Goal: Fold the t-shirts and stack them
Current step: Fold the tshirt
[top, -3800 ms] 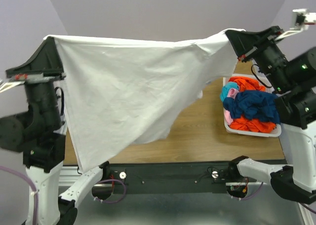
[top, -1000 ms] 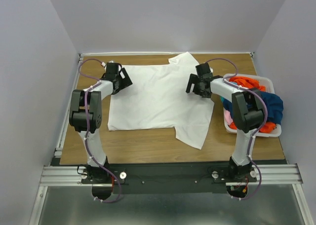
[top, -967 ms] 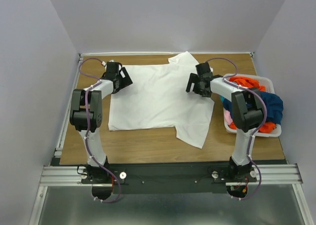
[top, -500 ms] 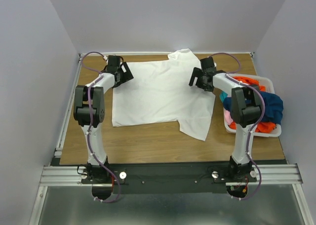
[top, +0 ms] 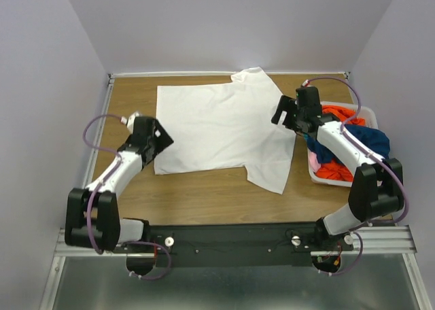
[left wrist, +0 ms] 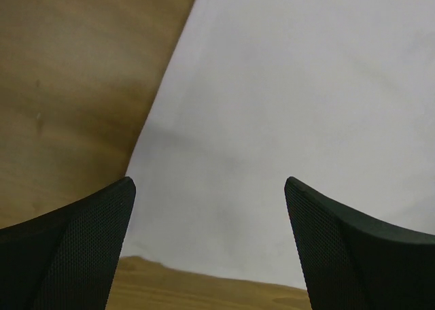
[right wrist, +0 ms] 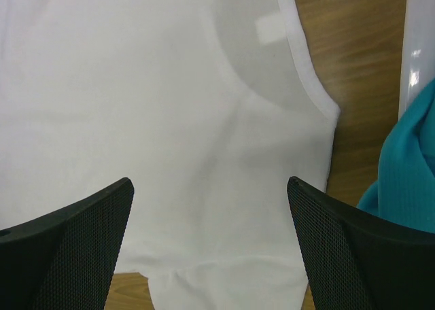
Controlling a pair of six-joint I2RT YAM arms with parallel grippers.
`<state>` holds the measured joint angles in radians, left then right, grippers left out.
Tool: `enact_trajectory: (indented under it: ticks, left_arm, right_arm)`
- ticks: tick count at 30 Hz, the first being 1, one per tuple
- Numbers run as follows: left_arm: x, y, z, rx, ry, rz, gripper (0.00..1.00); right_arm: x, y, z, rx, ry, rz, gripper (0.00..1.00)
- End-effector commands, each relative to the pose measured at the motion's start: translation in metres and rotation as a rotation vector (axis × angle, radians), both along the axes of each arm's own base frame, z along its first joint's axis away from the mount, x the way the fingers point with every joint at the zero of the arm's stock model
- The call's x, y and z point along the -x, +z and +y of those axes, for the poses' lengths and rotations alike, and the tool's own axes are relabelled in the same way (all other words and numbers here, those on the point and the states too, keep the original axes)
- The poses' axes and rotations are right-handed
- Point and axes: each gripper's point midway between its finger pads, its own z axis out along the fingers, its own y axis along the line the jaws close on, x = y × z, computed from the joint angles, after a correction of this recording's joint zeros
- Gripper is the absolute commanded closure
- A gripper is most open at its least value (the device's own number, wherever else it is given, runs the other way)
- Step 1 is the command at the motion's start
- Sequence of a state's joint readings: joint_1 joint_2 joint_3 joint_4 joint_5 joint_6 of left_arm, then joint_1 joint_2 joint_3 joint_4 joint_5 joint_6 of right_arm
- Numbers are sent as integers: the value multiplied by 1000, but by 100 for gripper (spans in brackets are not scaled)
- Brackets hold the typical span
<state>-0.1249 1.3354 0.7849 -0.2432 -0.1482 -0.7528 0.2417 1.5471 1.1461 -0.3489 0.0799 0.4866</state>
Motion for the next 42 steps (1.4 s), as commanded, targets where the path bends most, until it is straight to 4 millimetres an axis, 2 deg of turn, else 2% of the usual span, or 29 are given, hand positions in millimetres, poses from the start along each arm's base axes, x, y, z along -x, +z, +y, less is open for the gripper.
enact_trajectory:
  ticks: [1,2,5,7,12,15,17,20,21,22,23,24,25,26,28,29,30,33,35,38,42]
  left_arm:
    - [70,-39,16,37,155,97,3]
    - [89,-53,19,34,172,133,4]
    - [102,-48,21,71,221,92,6]
    - [102,-47,14,103,191,56,10]
    - [97,-44,30,34,255,66,18]
    - [89,-53,28,19,235,101,30]
    - [85,-57,24,32,214,110,33]
    - [78,-65,19,40,190,127,49]
    - [76,-68,18,39,183,134,54]
    - [75,-69,18,33,177,137,62]
    - [76,-71,20,24,182,144,64]
    - [76,-72,20,19,184,146,69]
    - [75,-72,21,14,186,144,75]
    - [75,-73,21,12,180,144,82]
    - [71,-71,20,13,170,129,100]
    - [70,-71,20,13,163,125,100]
    - [67,-68,20,11,162,116,100]
    - [65,-63,21,5,165,103,100]
    - [65,-60,23,-2,174,94,100]
    - [66,-56,27,-11,186,77,100]
    - [64,-50,30,-22,196,58,100]
  right_arm:
    - [24,-22,2,-37,-5,75,0]
    - [25,-25,1,-41,-12,83,0]
    - [27,-27,5,-53,5,90,0]
    - [27,-28,5,-52,2,93,0]
    - [27,-24,3,-47,-4,77,0]
    - [30,-25,2,-46,-2,82,0]
    - [34,-27,2,-49,3,87,0]
    - [46,-32,3,-57,23,103,0]
    - [54,-39,1,-50,25,120,0]
    - [59,-36,0,-53,26,107,0]
    - [67,-37,3,-70,46,116,0]
    - [82,-49,3,-73,67,153,0]
    - [90,-50,5,-79,93,159,0]
    - [98,-45,6,-84,107,154,0]
    - [125,-56,7,-37,126,225,0]
    - [138,-57,19,-14,175,239,0]
    - [146,-54,20,21,176,232,0]
    - [186,-65,35,72,225,325,1]
    - [205,-75,40,103,256,361,2]
    - [223,-91,31,164,236,408,4]
    - [229,-106,24,217,236,438,7]
